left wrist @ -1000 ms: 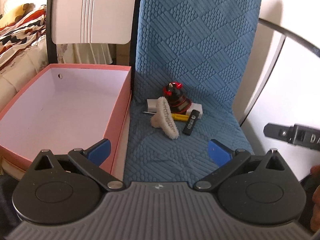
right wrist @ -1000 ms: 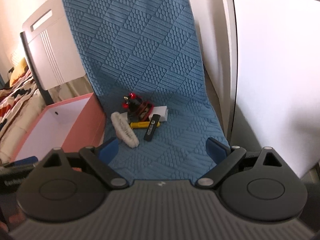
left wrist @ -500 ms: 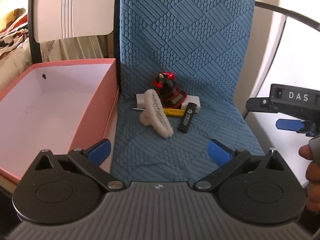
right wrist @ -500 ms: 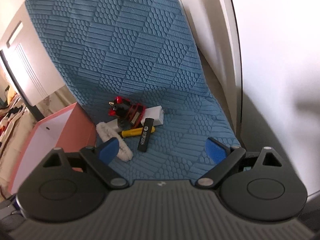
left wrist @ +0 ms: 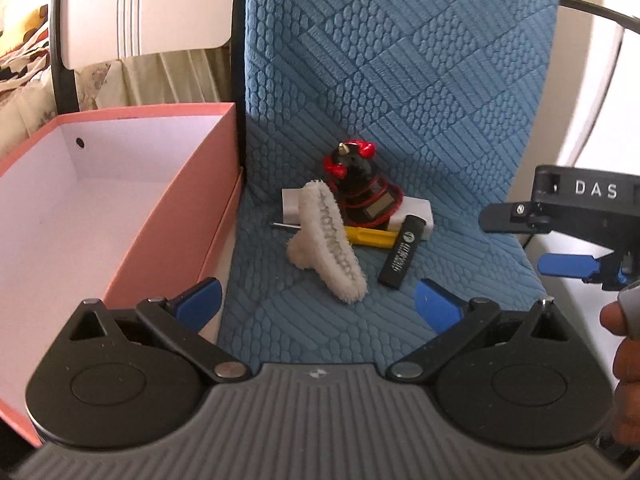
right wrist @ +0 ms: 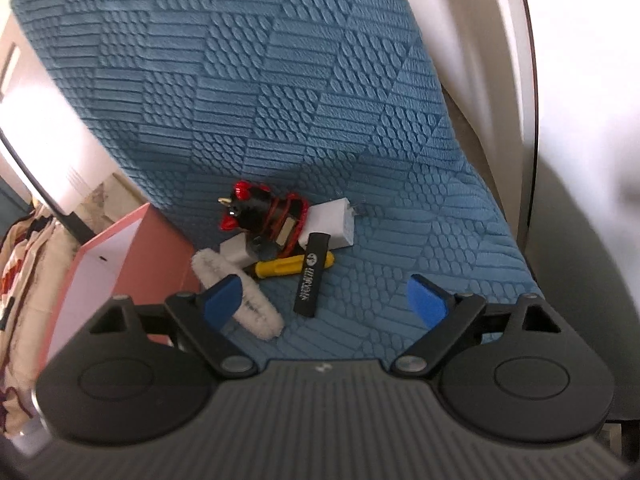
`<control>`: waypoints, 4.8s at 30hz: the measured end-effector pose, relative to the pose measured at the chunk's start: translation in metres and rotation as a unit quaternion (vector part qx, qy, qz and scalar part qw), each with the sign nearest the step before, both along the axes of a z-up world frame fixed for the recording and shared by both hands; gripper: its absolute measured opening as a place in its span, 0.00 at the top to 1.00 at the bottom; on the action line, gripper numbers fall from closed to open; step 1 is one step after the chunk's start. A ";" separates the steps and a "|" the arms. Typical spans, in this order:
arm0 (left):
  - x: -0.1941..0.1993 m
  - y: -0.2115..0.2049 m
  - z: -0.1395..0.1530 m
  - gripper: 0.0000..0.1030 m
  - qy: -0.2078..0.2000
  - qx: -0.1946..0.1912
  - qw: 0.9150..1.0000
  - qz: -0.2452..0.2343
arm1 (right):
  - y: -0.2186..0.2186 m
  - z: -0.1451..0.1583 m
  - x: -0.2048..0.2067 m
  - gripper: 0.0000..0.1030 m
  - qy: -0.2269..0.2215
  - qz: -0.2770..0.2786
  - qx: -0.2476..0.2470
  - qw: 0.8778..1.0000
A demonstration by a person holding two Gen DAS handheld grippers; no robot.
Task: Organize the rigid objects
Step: 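Move the left gripper toward the white fluffy toy, then grasp and lift the fluffy toy with the left gripper while the right gripper grasps the black USB stick, then release the fluffy toy into the pink box while the right gripper drops the USB stick there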
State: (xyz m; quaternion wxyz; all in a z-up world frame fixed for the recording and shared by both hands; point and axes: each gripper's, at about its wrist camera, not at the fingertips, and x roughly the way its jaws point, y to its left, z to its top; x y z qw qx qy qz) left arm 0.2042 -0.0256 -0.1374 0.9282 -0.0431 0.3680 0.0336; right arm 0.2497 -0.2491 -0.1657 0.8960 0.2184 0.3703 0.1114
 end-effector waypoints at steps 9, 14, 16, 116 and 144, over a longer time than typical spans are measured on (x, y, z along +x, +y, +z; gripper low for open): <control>0.026 0.004 -0.023 0.05 0.010 0.009 1.000 0.018 | 0.004 -0.024 0.038 0.20 0.036 0.006 0.005 0.999; 0.037 0.007 -0.033 0.12 0.009 0.012 1.000 0.024 | 0.010 -0.029 0.049 0.25 0.041 0.017 0.001 0.999; 0.042 0.008 -0.035 0.15 0.009 0.008 1.000 0.027 | 0.012 -0.031 0.054 0.28 0.043 0.019 0.004 0.999; -0.054 0.064 0.040 0.50 -0.032 -0.122 0.992 -0.022 | 0.055 0.008 -0.087 0.88 -0.006 0.093 -0.133 0.987; -0.053 0.195 0.165 0.50 -0.109 -0.138 0.984 0.026 | 0.154 0.168 -0.066 0.88 -0.127 0.129 -0.134 0.974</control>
